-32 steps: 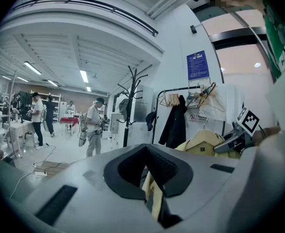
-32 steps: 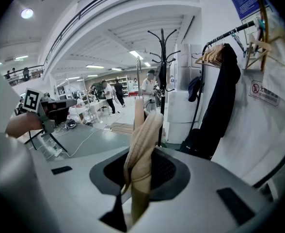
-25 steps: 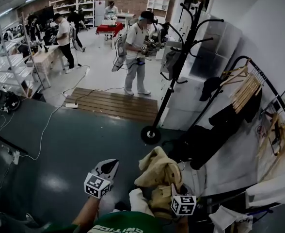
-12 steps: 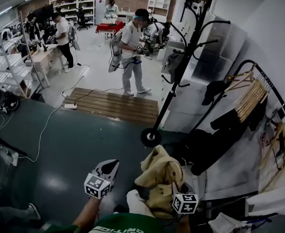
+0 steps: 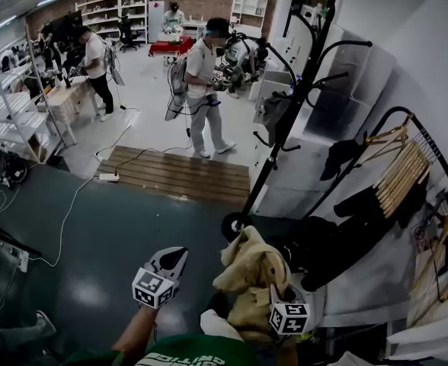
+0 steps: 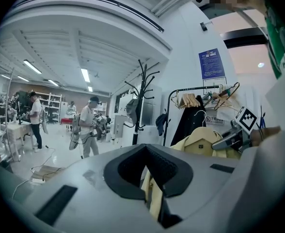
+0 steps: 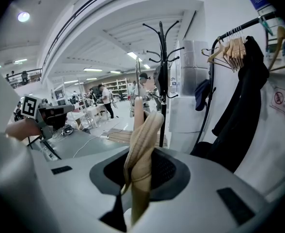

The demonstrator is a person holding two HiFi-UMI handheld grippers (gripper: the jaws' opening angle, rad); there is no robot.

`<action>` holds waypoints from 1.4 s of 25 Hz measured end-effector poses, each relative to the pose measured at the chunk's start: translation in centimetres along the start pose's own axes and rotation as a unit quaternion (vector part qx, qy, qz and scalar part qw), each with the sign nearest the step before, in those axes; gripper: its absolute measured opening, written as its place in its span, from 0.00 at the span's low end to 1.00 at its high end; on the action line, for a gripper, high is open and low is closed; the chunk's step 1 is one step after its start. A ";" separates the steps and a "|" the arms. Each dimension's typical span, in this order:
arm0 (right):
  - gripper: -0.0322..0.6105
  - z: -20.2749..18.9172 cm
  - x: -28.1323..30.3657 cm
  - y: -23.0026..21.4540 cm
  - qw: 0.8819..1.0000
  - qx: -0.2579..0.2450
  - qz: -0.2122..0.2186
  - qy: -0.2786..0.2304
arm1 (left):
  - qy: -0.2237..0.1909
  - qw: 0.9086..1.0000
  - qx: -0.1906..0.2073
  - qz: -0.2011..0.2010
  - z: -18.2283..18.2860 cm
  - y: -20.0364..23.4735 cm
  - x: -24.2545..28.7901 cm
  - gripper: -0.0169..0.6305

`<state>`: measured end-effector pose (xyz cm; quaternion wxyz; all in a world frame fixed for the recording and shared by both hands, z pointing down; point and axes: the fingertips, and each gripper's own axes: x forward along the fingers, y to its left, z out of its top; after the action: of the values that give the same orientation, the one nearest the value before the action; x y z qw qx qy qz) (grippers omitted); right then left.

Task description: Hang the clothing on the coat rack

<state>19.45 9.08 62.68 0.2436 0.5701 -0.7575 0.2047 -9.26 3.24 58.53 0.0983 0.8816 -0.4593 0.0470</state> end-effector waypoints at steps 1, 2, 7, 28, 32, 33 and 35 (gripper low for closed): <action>0.19 0.7 0.6 -0.3 1.000 0.000 0.000 -0.002 | -0.001 1.000 0.003 -0.001 0.5 0.4 0.8 0.03; 0.19 1.3 1.2 -0.6 1.000 0.000 0.001 -0.003 | -0.001 1.000 0.005 0.000 0.9 0.8 1.5 0.03; 0.19 4.7 3.9 -2.2 1.000 -0.002 0.010 -0.013 | -0.006 1.000 0.011 0.009 2.8 2.8 4.8 0.03; 0.19 13.2 11.4 -7.1 0.998 -0.036 0.040 -0.031 | -0.028 0.999 0.022 0.021 6.4 4.7 14.4 0.03; 0.19 13.8 12.1 -7.1 0.998 -0.045 0.044 -0.028 | -0.025 0.999 0.019 0.032 5.8 5.3 14.2 0.03; 0.19 13.9 12.3 -7.0 0.997 -0.047 0.046 -0.028 | -0.024 0.999 0.017 0.036 5.6 5.5 14.0 0.03; 0.19 14.3 12.6 -6.8 0.997 -0.051 0.049 -0.027 | -0.023 0.999 0.013 0.042 5.3 6.0 13.7 0.03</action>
<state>21.18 -10.74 59.11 0.2413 0.5248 -0.8001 0.1619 -6.34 -12.18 56.49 0.0741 0.8635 -0.4974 0.0371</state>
